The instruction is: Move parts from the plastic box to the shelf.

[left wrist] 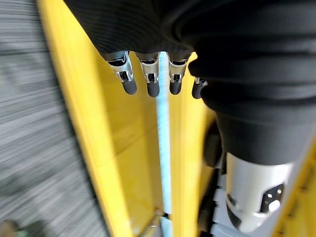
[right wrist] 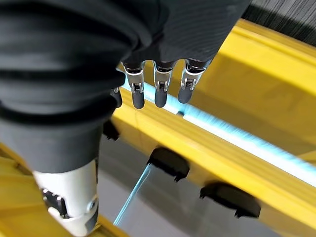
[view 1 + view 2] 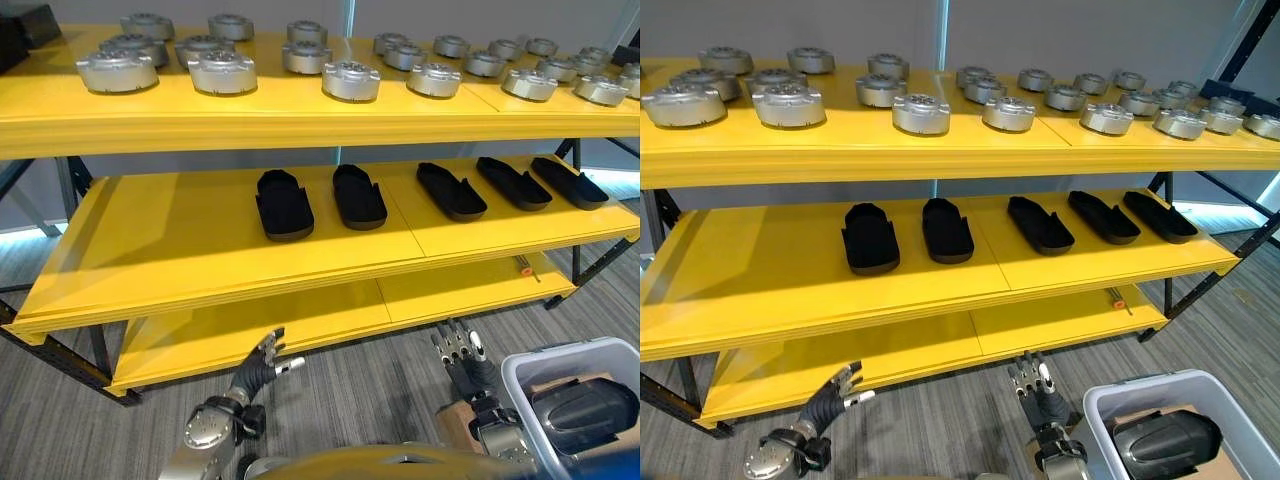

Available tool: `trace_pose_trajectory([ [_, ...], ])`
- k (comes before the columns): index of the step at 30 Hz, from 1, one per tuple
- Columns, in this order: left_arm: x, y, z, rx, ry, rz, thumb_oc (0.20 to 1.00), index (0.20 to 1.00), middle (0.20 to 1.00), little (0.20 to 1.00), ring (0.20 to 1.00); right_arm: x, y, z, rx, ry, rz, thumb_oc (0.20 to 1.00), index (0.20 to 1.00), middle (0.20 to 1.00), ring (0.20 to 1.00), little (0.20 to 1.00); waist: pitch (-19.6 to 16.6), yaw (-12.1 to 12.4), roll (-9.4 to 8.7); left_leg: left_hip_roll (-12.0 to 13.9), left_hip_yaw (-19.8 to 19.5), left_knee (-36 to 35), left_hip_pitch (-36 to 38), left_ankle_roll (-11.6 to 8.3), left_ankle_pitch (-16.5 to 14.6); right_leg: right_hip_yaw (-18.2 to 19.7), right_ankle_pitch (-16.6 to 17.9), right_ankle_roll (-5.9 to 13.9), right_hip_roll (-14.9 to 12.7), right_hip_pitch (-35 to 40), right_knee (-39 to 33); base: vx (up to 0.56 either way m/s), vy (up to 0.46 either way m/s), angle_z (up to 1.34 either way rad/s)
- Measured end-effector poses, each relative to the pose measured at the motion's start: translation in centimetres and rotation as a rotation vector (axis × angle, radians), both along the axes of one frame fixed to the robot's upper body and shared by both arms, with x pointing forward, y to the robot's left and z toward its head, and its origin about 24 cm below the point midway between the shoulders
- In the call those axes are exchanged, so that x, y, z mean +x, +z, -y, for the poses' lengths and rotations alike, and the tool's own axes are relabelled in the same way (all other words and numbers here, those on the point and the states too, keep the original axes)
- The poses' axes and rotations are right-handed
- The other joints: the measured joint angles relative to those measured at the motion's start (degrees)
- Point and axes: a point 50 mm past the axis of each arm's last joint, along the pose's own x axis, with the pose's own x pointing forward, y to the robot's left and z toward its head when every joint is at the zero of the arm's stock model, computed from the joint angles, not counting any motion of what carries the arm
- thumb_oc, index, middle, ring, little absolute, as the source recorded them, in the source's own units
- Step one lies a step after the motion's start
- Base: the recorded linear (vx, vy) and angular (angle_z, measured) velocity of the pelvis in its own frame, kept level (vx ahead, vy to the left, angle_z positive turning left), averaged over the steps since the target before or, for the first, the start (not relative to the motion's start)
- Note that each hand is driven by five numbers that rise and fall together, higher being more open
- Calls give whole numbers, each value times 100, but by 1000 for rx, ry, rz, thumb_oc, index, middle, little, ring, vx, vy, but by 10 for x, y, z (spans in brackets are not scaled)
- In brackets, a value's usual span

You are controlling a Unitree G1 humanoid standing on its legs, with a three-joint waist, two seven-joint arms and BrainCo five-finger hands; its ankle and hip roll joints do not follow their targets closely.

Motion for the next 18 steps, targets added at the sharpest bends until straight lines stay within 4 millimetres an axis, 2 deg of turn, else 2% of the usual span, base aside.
trace_pose_trajectory([
  [4,-2,-6,10,-70,41,-10,1000,1000,1000,1000,1000,-6,-8,6,-29,-22,-63,1000,1000,1000,1000,1000,-102,-56,84,31,-2,-1,69,6,-4,2,2,-7,64,72,-16,-38,-6,-1],
  [7,-2,-8,15,-93,58,-7,1000,1000,1000,1000,1000,-8,-11,4,-38,-28,-91,1000,1000,1000,1000,1000,-149,-57,110,169,-37,-30,81,22,-46,13,-113,-61,148,49,139,-12,-63,-3],
  [13,-1,-10,22,-112,53,-11,1000,1000,1000,1000,1000,3,-8,1,-36,-36,-73,1000,1000,1000,1000,1000,-288,-125,281,255,-175,-32,-15,156,-107,38,-253,-187,302,-221,467,-16,-58,-3],
  [15,0,-9,20,-104,49,-2,1000,1000,1000,1000,1000,8,-4,-1,-60,-12,-59,1000,1000,1000,1000,1000,-242,-176,329,300,-196,-28,-62,300,-61,80,-331,-219,343,-378,683,-51,-100,-15],
  [16,3,-8,20,-100,46,10,1000,1000,1000,1000,1000,14,2,-2,-96,23,-38,1000,1000,1000,1000,1000,-102,-245,419,321,-157,31,-105,454,-37,194,-423,-276,441,-599,947,-45,-111,-27],
  [17,12,-3,23,-112,38,41,1000,1000,1000,1000,1000,18,6,6,-129,26,-23,1000,1000,1000,1000,1000,140,-331,548,392,-163,67,-150,546,-73,202,-466,-313,504,-724,1148,-63,-158,-25],
  [18,15,-1,23,-111,35,54,1000,1000,1000,1000,1000,21,11,10,-150,30,-9,1000,1000,1000,1000,1000,257,-371,598,428,-175,82,-187,611,-87,227,-517,-374,553,-814,1257,-40,-143,-19],
])
